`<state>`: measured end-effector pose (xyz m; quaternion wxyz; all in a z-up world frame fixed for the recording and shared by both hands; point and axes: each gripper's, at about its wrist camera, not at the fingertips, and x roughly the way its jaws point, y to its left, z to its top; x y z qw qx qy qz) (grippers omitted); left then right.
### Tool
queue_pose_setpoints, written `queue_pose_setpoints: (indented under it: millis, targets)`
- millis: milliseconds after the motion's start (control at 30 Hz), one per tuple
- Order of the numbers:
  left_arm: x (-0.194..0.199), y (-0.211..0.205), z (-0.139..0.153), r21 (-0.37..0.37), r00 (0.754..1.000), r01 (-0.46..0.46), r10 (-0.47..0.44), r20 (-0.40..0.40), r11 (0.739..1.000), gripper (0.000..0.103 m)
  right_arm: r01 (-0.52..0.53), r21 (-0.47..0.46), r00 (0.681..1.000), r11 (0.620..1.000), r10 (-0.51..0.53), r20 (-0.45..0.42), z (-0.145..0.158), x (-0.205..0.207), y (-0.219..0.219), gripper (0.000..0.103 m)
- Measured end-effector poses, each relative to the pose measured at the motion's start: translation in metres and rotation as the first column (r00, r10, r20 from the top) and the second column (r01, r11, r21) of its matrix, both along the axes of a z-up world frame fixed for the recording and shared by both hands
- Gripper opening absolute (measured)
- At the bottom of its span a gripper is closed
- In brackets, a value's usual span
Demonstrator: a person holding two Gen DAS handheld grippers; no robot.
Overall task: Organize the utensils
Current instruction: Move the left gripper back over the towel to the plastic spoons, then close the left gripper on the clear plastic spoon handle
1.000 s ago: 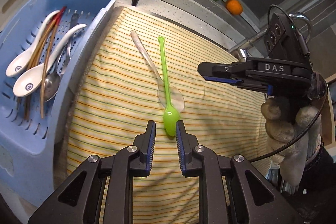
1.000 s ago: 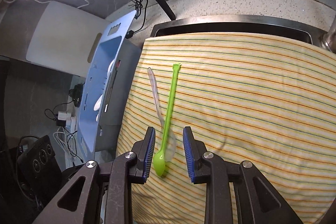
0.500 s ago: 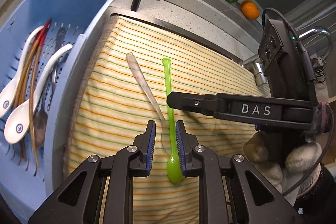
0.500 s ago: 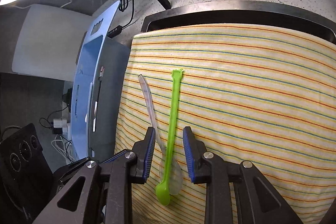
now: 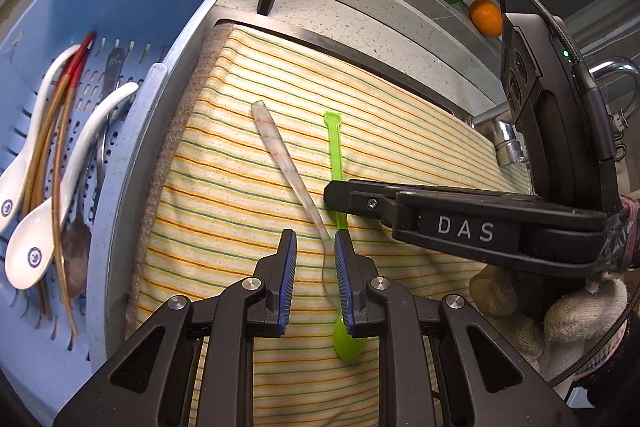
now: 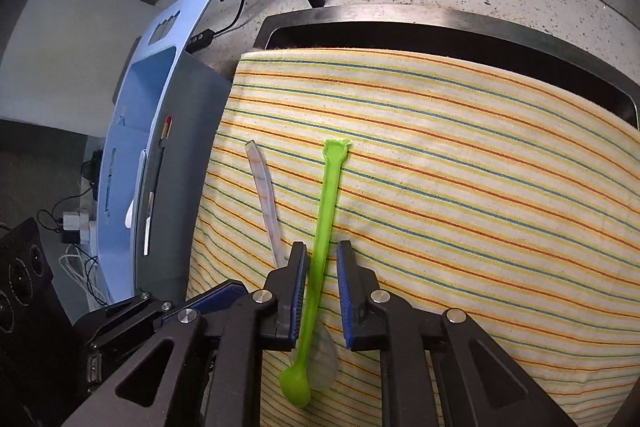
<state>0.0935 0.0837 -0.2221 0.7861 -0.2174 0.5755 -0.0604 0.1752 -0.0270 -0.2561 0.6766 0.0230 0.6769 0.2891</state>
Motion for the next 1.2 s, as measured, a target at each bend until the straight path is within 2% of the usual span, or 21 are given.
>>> queue_pose_setpoints:
  millis: [67,333,533,733,933,1200]
  targets:
    - [0.003,0.001,-0.002,-0.001,1.0,-0.005,0.005,-0.004,1.0,0.018,-0.009,-0.008,1.0,1.0,0.009,0.006,-0.001,-0.002,0.002,0.007]
    - [0.016,0.001,-0.005,-0.027,1.0,-0.012,0.011,-0.014,1.0,0.018,-0.001,0.015,1.0,1.0,0.001,-0.013,-0.004,0.003,-0.012,0.005]
    - [0.029,-0.006,-0.016,0.016,0.998,0.001,0.0,-0.058,1.0,0.018,0.028,0.046,0.999,0.999,-0.026,-0.045,-0.008,0.01,-0.026,0.005]
    - [0.032,-0.015,-0.018,0.091,0.998,0.058,-0.056,-0.016,0.994,0.012,0.03,0.056,0.999,0.998,-0.028,-0.038,-0.007,0.01,-0.028,0.005]
    - [0.025,-0.009,-0.018,0.065,0.998,0.06,-0.059,-0.012,0.996,0.006,0.055,0.091,0.997,0.994,-0.05,-0.05,-0.007,0.005,-0.036,0.006]
    - [0.003,-0.01,-0.013,0.033,0.997,0.073,-0.073,-0.004,0.997,0.005,0.128,0.157,0.989,0.979,-0.113,-0.1,-0.009,-0.002,-0.065,0.006]
